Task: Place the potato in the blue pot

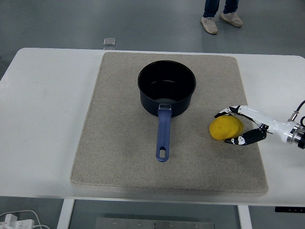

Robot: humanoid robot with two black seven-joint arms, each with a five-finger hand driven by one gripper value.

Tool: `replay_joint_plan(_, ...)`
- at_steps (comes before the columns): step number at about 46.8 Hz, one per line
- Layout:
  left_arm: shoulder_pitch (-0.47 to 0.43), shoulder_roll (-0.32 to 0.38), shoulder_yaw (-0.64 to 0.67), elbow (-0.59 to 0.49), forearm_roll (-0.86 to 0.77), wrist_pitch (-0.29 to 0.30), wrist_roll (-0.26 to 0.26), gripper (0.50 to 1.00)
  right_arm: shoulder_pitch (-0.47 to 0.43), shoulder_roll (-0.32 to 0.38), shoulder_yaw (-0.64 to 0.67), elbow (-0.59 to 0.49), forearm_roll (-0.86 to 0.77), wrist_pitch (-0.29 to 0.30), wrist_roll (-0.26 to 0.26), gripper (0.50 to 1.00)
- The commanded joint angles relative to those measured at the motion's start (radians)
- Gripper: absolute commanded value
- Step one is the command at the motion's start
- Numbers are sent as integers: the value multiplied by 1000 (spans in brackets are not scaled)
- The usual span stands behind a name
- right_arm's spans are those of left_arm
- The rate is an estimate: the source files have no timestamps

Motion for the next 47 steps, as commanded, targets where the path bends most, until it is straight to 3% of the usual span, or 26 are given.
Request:
replay_joint_plan(1,0,0,0,0,0,0,0,1000,-1,0,0,0,2,0,-1,500)
replay_joint_plan(47,0,0,0,0,0,0,0,1000,36,-23,5,0,18,17,-1,500)
